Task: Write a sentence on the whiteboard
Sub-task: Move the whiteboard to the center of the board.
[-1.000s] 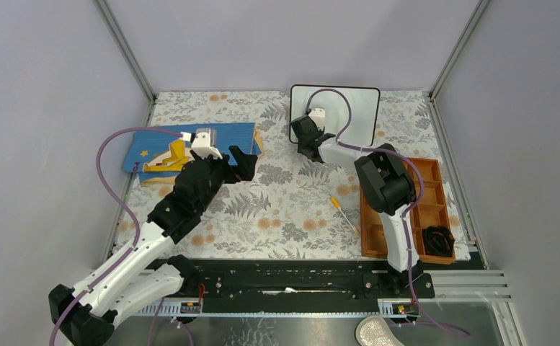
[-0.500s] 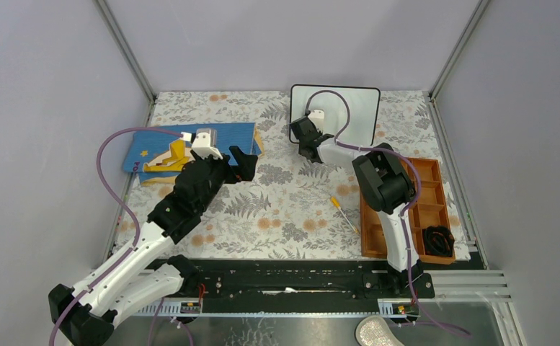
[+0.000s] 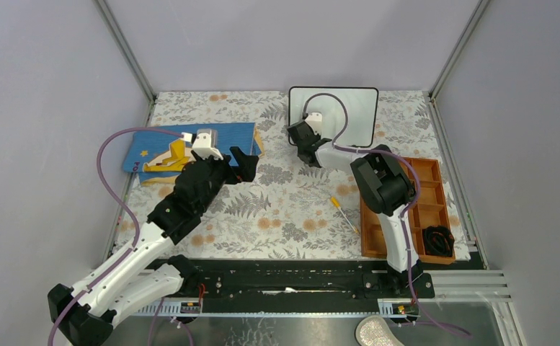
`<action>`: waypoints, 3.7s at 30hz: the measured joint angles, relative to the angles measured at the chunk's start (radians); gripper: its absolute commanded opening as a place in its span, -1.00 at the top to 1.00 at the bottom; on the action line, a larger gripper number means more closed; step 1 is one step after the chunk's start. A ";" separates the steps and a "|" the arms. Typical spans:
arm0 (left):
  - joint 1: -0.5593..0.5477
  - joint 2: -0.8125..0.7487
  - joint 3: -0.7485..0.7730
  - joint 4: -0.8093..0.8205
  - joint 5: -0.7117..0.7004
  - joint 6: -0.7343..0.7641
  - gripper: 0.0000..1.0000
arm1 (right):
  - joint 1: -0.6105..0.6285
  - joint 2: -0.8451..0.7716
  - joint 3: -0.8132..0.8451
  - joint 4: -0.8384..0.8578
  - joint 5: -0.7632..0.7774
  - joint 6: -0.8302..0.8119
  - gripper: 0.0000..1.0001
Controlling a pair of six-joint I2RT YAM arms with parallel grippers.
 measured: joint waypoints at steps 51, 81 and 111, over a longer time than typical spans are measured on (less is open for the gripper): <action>-0.020 -0.034 -0.005 0.000 -0.056 0.001 -0.97 | 0.407 -0.105 -0.088 -0.265 0.134 0.265 0.66; -0.021 -0.053 -0.010 0.000 -0.097 0.016 -0.97 | 0.500 -0.556 -0.484 -0.154 0.070 0.196 -0.66; -0.021 -0.043 -0.039 0.031 -0.086 0.043 -0.97 | 0.064 -0.863 -0.899 -0.047 -0.200 0.076 -0.44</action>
